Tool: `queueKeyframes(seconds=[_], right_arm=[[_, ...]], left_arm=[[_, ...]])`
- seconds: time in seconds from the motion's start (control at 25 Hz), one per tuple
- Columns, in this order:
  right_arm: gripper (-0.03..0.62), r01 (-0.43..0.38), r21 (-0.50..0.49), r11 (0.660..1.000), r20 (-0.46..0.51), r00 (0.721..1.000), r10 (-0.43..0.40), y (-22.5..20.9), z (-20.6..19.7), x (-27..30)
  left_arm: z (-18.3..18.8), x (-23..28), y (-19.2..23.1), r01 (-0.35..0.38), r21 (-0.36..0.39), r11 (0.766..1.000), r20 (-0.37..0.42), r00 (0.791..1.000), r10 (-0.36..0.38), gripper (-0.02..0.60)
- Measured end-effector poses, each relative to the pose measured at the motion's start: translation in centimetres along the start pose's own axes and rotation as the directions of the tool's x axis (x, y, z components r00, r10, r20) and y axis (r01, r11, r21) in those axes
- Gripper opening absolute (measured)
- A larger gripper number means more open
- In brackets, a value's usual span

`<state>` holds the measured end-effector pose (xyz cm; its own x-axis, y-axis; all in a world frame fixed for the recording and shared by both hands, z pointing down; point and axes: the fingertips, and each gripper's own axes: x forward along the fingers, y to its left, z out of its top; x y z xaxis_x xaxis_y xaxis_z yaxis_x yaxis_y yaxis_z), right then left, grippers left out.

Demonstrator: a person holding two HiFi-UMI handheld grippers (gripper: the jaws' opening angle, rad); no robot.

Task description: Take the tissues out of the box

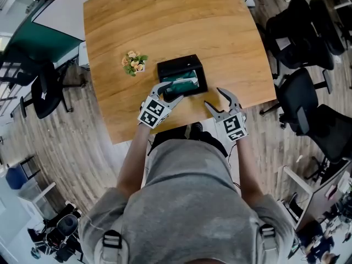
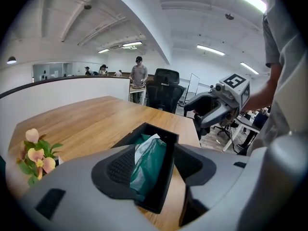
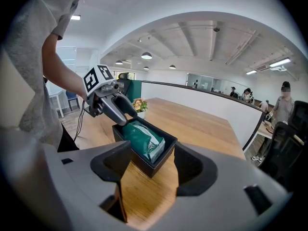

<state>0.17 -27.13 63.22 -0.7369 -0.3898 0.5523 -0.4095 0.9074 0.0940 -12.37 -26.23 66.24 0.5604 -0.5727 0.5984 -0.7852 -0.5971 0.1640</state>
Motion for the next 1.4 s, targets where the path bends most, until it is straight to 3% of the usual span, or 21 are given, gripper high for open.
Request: queueKeyframes(seconds=[0.44, 0.56, 0.8, 1.04, 1.24, 1.4], right_arm=[[0.282, 0.002, -0.004, 1.0, -0.044, 0.999, -0.002, 0.3, -0.9, 0.2], [0.281, -0.003, -0.008, 1.0, -0.059, 0.998, 0.003, 0.5, -1.3, 0.1], [0.281, -0.006, -0.009, 1.0, -0.069, 0.998, 0.005, 0.5, -1.6, 0.1], [0.279, 0.002, -0.01, 1.0, -0.071, 0.997, -0.003, 0.3, -1.3, 0.1], [0.279, 0.0, 0.0, 1.0, -0.065, 0.998, 0.0, 0.7, -1.4, -0.2], [0.279, 0.01, 0.018, 1.0, -0.057, 0.998, -0.009, 0.4, -1.1, -0.4]], left_arm=[[-1.9, 3.4, 1.3, 0.068, 0.135, 0.989, -0.148, 0.988, -0.047, 0.26], [-2.1, 3.6, 1.3, 0.088, 0.151, 0.985, -0.171, 0.983, -0.061, 0.205], [-1.9, 3.9, 0.7, 0.123, 0.207, 0.97, -0.23, 0.97, -0.074, 0.202], [-3.1, 5.2, 0.2, 0.181, 0.339, 0.923, -0.388, 0.921, -0.038, 0.204], [-3.7, 6.1, -0.1, 0.21, 0.314, 0.926, -0.445, 0.894, -0.052, 0.204], [-3.7, 6.4, 0.4, 0.197, 0.326, 0.924, -0.459, 0.888, -0.027, 0.138]])
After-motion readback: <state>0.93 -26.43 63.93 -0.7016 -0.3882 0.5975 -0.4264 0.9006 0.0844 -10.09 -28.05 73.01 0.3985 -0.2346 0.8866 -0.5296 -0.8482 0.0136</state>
